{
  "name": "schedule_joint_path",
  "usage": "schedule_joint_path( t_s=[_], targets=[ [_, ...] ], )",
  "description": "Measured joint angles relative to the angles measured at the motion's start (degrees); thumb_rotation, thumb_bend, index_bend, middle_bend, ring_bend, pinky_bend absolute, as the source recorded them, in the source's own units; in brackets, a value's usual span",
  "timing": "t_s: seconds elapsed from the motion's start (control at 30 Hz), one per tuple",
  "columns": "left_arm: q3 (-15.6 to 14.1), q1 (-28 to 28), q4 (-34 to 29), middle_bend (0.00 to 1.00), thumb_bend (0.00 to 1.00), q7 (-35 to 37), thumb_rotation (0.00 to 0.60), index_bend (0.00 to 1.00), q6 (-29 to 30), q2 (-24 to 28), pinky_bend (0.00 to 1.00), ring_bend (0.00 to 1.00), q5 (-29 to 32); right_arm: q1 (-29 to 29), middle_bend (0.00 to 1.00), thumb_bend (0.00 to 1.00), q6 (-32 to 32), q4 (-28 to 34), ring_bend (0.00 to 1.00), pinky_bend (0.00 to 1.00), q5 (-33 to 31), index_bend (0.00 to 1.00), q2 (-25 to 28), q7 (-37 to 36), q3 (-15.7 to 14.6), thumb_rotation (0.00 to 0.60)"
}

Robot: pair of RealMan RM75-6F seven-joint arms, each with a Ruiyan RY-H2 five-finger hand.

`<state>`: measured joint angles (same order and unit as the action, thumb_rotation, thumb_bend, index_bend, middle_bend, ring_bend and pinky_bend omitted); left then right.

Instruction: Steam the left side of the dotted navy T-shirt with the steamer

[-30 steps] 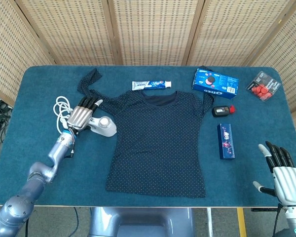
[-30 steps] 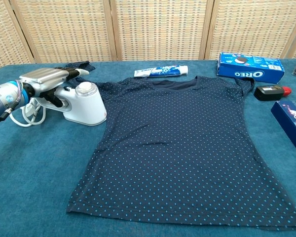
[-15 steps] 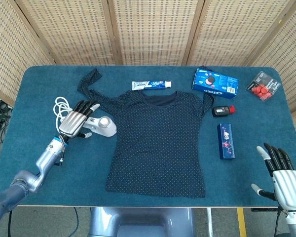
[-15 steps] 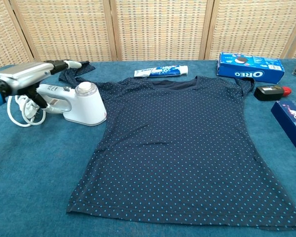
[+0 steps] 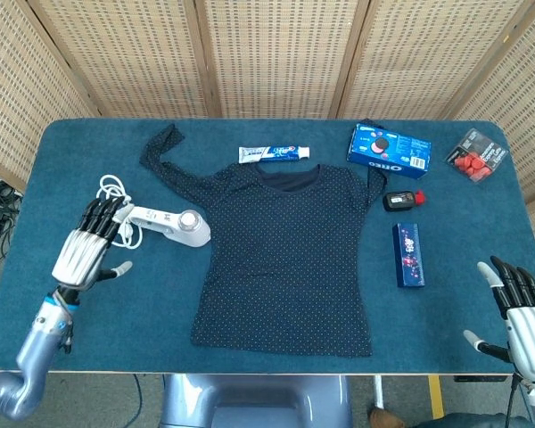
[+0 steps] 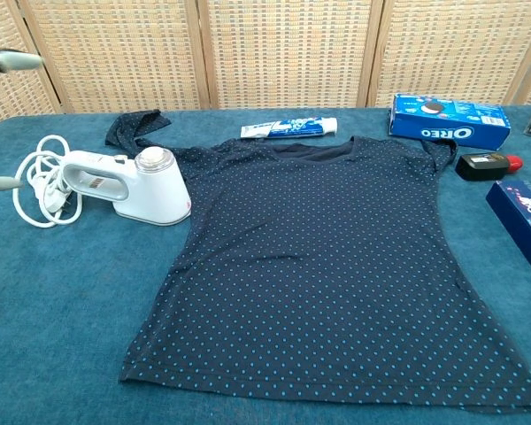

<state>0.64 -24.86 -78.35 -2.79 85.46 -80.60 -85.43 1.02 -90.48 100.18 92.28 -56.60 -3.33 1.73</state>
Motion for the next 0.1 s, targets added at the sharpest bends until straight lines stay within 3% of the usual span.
schedule_joint_path(
  t_s=[0.1],
  targets=[
    [-1.2, 4.4, -4.8, 0.0, 0.0, -3.7, 0.6, 0.0, 3.7, 2.1, 0.0, 0.0, 0.9, 0.1, 0.0, 0.0, 0.3, -0.4, 0.0, 0.0, -0.8, 0.02, -0.1, -0.2, 0.3, 0.6]
  ],
)
